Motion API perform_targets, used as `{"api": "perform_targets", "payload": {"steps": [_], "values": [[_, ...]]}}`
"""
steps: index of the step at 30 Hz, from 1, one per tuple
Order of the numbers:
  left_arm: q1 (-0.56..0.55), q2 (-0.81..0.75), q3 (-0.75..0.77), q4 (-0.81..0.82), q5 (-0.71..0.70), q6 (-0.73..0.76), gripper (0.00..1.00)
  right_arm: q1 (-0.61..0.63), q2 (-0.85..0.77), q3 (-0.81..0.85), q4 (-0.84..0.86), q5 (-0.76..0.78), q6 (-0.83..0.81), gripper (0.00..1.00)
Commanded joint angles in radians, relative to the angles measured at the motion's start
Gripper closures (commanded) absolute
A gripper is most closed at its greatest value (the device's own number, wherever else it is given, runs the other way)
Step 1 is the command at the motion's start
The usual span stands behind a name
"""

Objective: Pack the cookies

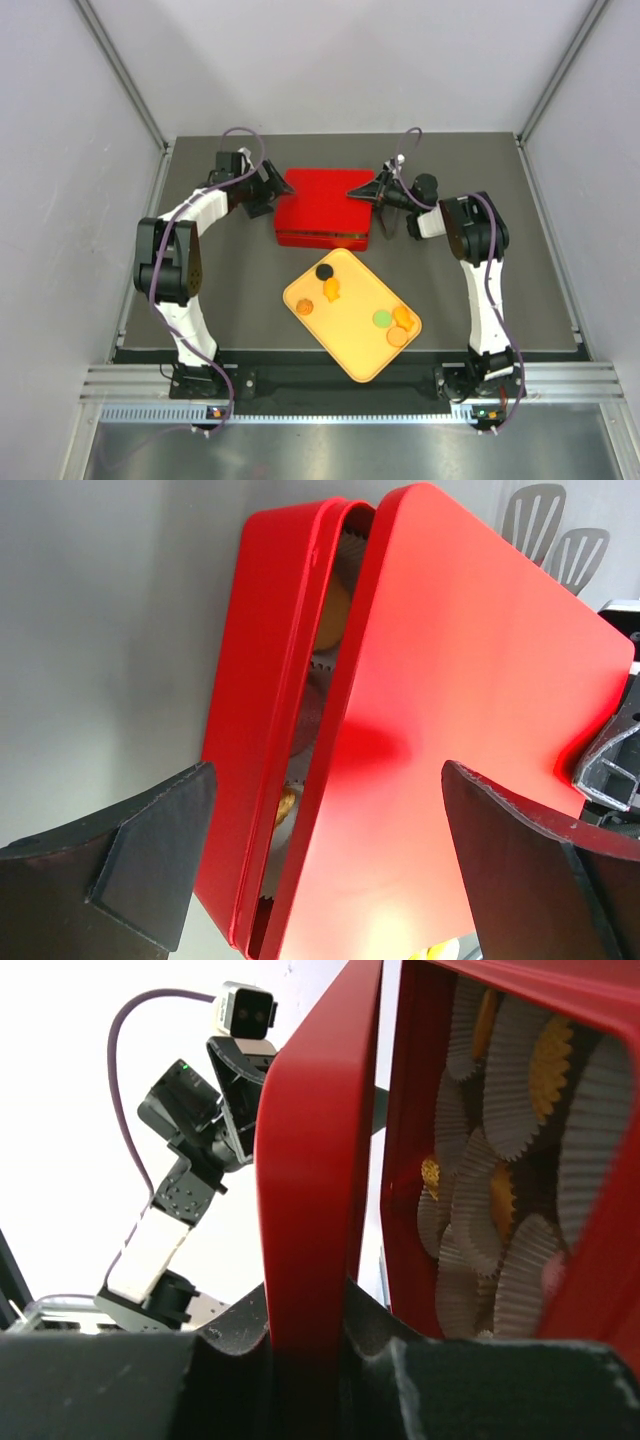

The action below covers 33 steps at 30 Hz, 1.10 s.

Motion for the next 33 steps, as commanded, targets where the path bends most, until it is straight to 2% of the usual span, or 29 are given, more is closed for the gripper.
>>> {"api": "perform_targets", "payload": {"steps": [1,33], "values": [[0.012,-0.044,0.009,0.038,0.025,0.008,0.01,0.025,-0.004,0.063,0.044,-0.008,-0.053,0.91],[0.01,0.018,0.022,-0.011,-0.001,0.031,0.02,0.035,0.027,0.048,-0.018,0.02,-0.117,0.9]]}}
